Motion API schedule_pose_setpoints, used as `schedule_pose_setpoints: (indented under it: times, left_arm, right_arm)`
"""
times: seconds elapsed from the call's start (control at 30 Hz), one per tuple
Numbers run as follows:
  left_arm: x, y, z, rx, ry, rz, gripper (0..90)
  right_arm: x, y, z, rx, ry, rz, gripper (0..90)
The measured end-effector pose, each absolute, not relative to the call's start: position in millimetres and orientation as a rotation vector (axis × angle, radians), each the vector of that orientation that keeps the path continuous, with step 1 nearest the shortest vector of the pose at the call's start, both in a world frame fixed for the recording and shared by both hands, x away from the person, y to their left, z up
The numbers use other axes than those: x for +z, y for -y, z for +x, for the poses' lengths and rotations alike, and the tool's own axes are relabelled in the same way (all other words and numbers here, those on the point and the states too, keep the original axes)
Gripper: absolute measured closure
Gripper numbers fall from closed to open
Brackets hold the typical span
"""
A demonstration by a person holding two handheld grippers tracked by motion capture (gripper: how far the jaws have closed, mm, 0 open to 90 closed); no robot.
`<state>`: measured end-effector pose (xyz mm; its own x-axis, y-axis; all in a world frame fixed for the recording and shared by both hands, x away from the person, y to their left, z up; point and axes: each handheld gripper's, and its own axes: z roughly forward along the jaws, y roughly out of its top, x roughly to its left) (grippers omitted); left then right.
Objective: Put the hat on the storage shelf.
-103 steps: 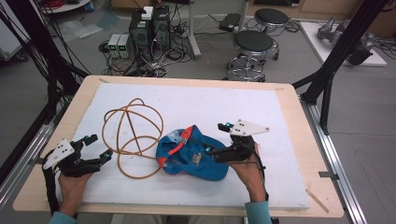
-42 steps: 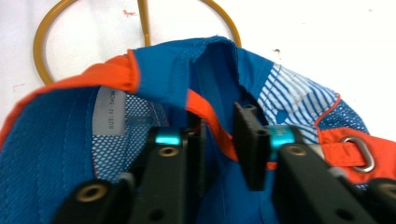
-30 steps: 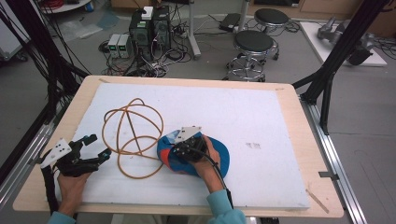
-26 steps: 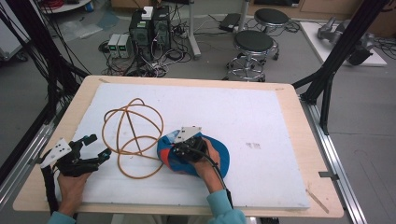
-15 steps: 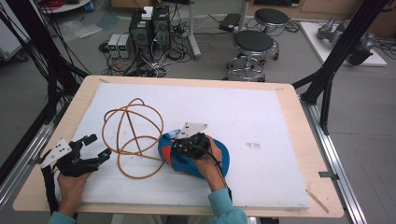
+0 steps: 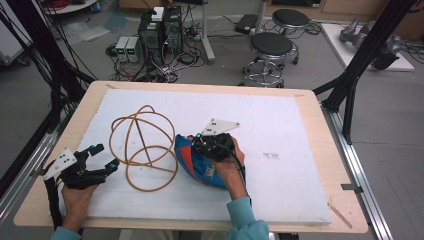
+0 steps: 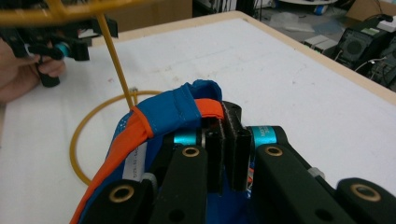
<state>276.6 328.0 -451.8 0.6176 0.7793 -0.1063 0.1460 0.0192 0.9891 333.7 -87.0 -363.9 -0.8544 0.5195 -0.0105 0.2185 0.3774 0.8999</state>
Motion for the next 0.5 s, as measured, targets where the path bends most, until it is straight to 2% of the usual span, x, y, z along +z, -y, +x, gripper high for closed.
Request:
schedule_pose_setpoints:
  times: [0.5]
  left_arm:
    - [-451.8, -328.0, 276.9, 0.587, -0.817, 1.501, 13.5]
  right_arm:
    - [-321.0, 102.6, 334.9, 1.511, -2.254, 0.655, 87.9]
